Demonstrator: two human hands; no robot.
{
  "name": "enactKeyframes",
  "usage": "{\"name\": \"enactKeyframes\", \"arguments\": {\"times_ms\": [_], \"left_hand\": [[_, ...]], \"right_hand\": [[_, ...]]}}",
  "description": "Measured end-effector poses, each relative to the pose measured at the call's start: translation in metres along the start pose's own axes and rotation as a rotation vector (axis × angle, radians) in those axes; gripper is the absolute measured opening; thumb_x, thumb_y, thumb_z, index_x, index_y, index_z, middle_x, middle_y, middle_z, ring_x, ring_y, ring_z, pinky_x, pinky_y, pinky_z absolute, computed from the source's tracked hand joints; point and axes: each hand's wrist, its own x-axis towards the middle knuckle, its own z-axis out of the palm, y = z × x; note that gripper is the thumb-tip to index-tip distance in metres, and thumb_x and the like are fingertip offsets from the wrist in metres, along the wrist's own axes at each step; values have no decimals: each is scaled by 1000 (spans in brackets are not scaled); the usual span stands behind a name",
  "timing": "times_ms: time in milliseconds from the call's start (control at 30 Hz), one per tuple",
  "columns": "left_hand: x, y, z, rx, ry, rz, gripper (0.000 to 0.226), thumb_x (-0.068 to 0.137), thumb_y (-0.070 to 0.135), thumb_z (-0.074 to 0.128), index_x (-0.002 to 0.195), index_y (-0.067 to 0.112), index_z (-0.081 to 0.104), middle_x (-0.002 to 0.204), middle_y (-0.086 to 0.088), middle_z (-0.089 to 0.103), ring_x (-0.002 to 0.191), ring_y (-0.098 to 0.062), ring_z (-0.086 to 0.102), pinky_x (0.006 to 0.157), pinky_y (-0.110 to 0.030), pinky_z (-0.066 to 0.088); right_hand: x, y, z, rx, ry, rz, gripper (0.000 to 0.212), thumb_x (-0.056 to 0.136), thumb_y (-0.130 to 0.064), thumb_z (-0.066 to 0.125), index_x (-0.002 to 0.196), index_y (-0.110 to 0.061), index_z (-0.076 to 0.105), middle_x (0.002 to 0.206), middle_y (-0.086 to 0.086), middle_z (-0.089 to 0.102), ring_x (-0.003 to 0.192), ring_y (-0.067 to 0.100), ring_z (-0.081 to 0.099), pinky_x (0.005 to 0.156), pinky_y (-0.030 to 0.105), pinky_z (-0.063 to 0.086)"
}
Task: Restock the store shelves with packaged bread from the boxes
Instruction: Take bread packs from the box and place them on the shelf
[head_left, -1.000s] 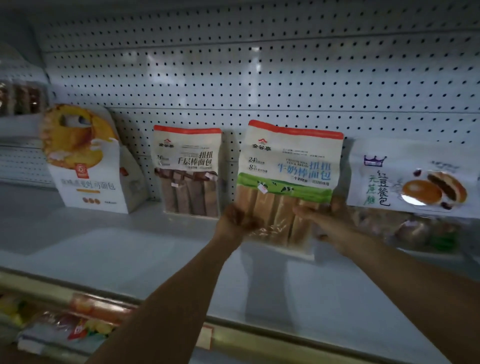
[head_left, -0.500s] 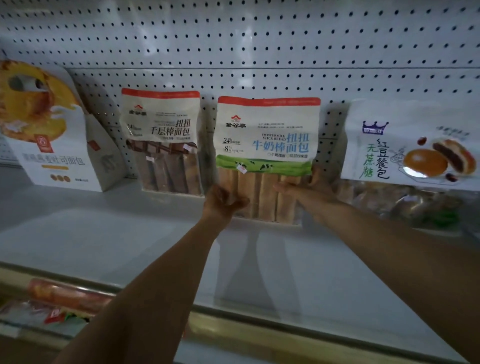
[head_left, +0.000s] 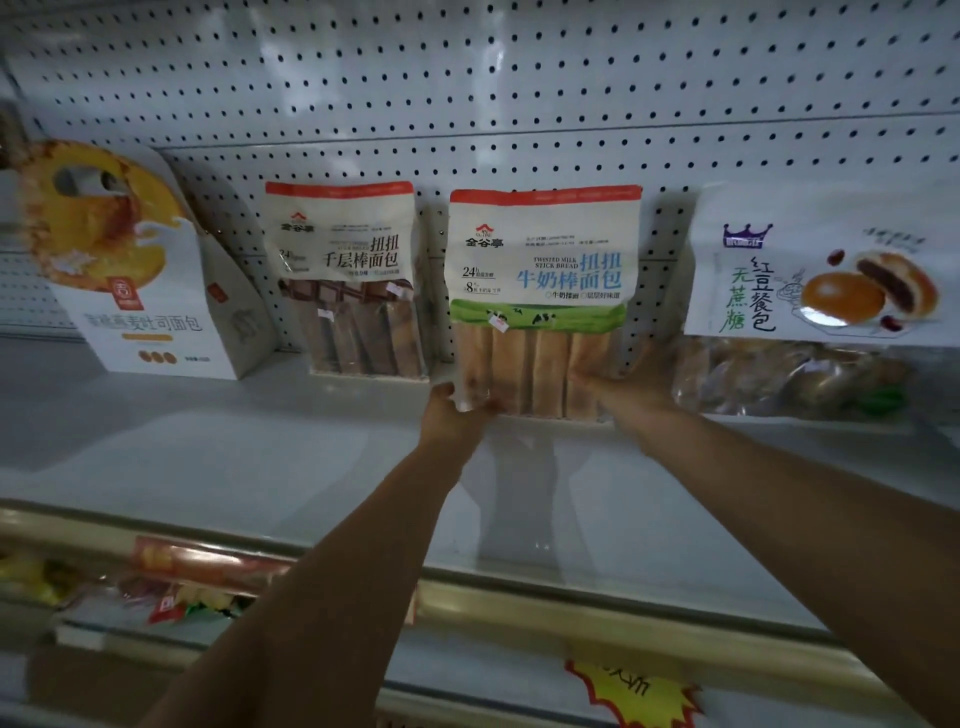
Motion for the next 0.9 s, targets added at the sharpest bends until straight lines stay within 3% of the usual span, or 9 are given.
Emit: {"name": "enactKeyframes", "arguments": {"times_ms": [67, 100, 200, 333, 500, 633, 700, 767, 900], "left_hand": [[-20, 2, -14, -10, -12, -26, 74, 85, 25, 76, 147, 11, 37, 142, -12, 48, 124, -29, 53, 95, -32, 42], [-32, 5, -23, -40, -19, -39, 70, 86, 24, 75, 145, 10, 40, 136, -12, 53, 119, -30, 56, 96, -35, 44], [-73, 13, -48, -291, -85, -118, 47, 92, 16, 68, 134, 3, 52, 111, -12, 62, 97, -29, 62, 91, -40, 50], [-132, 5, -74, -553, -180, -190, 20, 97, 14, 59, 115, 7, 62, 104, -12, 69, 92, -28, 69, 86, -41, 55], [-207, -49, -93, -568, -268, -307, 11, 99, 19, 57, 103, 12, 63, 98, -7, 71, 86, -23, 69, 78, -36, 56], [-251, -114, -102, -497, -291, -441, 14, 99, 19, 55, 110, 11, 60, 101, -8, 70, 93, -26, 66, 84, -37, 53], [-266, -149, -106, -434, -264, -534, 14, 98, 19, 57, 109, 11, 62, 97, -7, 71, 88, -25, 65, 77, -35, 54], [-280, -185, -110, -370, -220, -633, 16, 97, 19, 59, 108, 9, 65, 98, -9, 70, 87, -24, 65, 72, -33, 55], [-313, -260, -113, -300, -160, -775, 13, 97, 21, 59, 98, 11, 67, 99, -9, 73, 95, -26, 69, 95, -43, 53]], "right_hand": [[-19, 3, 1, 56, 57, 18, 106, 65, -52, 80, 150, -13, 30, 142, 7, 48, 130, 26, 48, 105, 36, 42], [-32, 3, 1, 90, 64, 16, 91, 70, -47, 78, 144, -12, 39, 133, 4, 54, 123, 24, 53, 98, 32, 44], [-78, 0, -3, 131, 16, -16, 45, 90, -27, 67, 129, -9, 53, 121, 4, 60, 108, 23, 58, 94, 39, 49], [-156, 3, -6, 179, -34, -123, 8, 93, -14, 60, 99, -13, 65, 83, -5, 61, 80, 13, 57, 85, 40, 51], [-249, 18, -5, 168, -106, -158, 10, 94, -7, 59, 93, -7, 69, 84, 9, 70, 75, 20, 66, 69, 28, 53], [-300, 54, 1, 104, -259, -44, 14, 97, -12, 57, 95, -4, 68, 80, 10, 71, 63, 14, 65, 56, 22, 50], [-322, 84, 6, 86, -317, 7, 13, 96, -9, 57, 92, -2, 67, 78, 13, 69, 57, 9, 63, 54, 18, 50], [-343, 121, 11, 65, -383, 75, 14, 96, -9, 58, 87, -4, 67, 77, 16, 69, 58, 9, 64, 58, 21, 52], [-377, 205, 18, -21, -465, 192, 21, 96, -15, 58, 88, 1, 67, 77, 18, 69, 66, 24, 64, 68, 38, 51]]}}
